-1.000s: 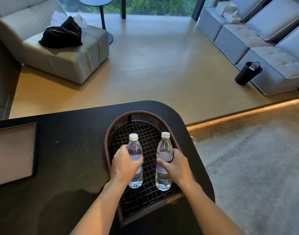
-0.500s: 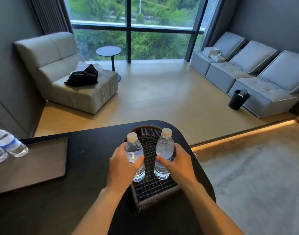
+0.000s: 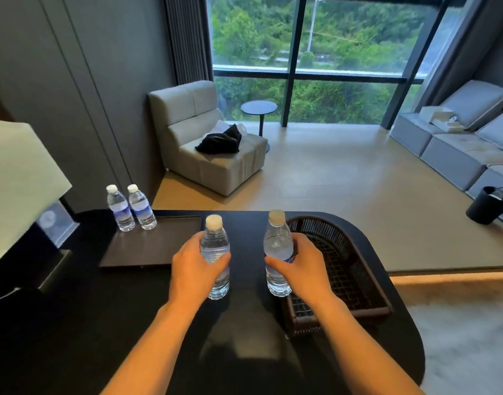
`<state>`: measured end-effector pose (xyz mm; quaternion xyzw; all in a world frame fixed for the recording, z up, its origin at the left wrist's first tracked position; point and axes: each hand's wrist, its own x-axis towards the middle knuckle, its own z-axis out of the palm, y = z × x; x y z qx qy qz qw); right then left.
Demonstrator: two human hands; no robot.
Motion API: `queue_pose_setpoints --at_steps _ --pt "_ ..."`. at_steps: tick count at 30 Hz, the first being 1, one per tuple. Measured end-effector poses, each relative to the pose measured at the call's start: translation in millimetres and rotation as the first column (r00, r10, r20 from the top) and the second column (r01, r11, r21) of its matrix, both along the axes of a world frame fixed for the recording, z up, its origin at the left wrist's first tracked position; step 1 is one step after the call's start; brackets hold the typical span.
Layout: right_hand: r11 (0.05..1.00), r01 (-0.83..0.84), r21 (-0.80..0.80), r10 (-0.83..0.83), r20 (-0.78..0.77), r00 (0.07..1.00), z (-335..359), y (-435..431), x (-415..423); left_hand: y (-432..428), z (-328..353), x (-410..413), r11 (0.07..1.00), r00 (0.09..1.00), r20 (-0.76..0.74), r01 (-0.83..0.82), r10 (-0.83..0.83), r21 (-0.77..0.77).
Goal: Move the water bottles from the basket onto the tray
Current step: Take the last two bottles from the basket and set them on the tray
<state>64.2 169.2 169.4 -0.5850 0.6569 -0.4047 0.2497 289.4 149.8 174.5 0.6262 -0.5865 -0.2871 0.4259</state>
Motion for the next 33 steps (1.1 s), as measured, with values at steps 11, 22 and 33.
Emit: queue_pose_setpoints --at_steps 11,22,33 --pt "0.991 -0.100 0.093 0.103 -0.028 0.994 -29 -61 130 -17 -22 118 0.986 0.981 0.128 -0.154 0.145 0.064" --pt "0.974 -0.081 0.213 0.086 -0.014 0.996 -75 -172 275 -120 -66 253 0.986 0.970 0.196 -0.155 0.141 0.058" --pt "0.965 -0.051 0.257 0.036 0.063 0.997 -131 -269 369 -231 -124 332 0.978 0.982 0.097 -0.171 0.160 0.123"
